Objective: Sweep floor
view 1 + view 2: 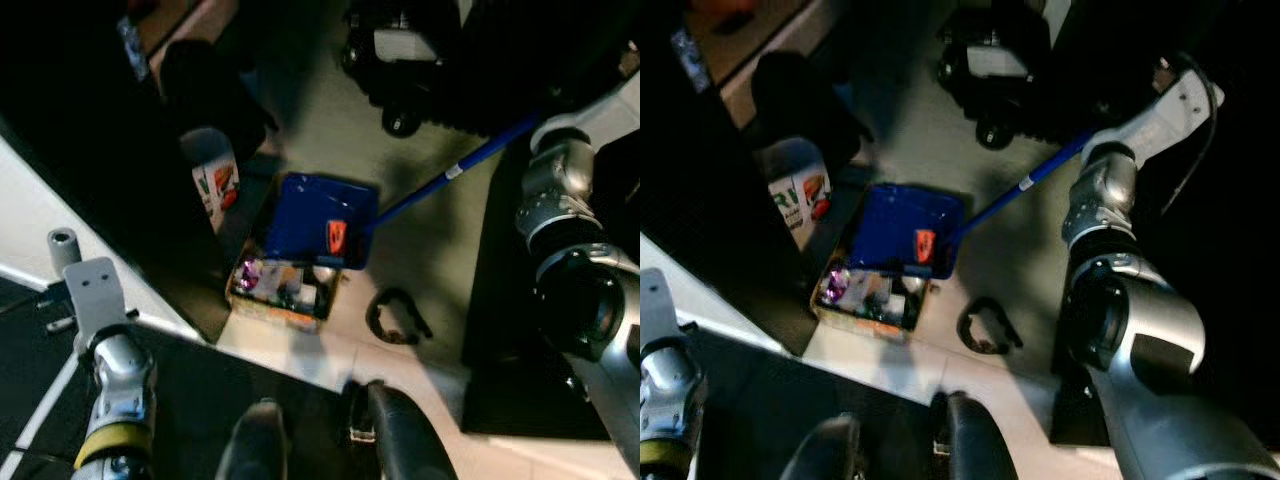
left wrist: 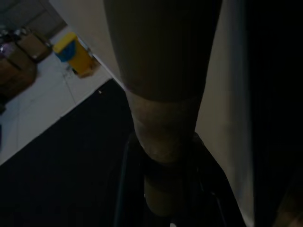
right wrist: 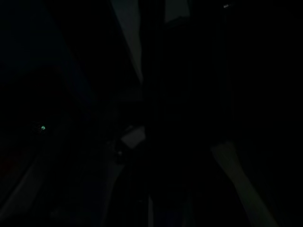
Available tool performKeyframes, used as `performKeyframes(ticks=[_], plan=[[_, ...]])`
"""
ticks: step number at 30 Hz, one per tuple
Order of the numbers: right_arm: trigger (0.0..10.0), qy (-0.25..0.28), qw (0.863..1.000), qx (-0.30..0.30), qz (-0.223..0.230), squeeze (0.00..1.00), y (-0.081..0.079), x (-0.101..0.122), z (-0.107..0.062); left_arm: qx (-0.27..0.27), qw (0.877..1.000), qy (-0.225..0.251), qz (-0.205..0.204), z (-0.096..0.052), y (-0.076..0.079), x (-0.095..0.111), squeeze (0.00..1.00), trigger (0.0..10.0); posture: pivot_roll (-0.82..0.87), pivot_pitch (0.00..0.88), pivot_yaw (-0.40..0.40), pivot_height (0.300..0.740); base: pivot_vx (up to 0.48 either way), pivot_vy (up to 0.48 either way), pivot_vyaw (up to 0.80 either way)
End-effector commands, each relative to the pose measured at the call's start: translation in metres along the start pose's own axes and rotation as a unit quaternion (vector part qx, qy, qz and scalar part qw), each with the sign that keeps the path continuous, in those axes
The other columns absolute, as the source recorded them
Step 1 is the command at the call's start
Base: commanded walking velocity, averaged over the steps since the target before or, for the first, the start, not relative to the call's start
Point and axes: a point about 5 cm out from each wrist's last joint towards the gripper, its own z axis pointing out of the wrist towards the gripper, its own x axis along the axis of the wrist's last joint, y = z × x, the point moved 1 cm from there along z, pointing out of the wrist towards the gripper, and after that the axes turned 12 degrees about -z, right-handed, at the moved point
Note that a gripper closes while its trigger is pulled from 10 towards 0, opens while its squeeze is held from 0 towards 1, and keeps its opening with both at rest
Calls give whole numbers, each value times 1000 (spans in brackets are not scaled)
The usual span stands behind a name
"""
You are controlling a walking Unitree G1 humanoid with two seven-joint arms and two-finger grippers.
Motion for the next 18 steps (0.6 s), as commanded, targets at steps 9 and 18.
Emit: performKeyframes(ticks=[9, 18], plan=[[10000, 22, 1000, -11, -12, 0, 3, 13, 5, -22, 998, 24, -49, -13, 2, 2, 0, 10000, 110, 131, -142, 740, 0, 0, 0], [10000, 18, 999, -5, -33, 0, -4, 16, 6, -39, 997, 22, -56, -17, 0, 0, 0, 10000, 120, 165, -170, 740, 0, 0, 0]])
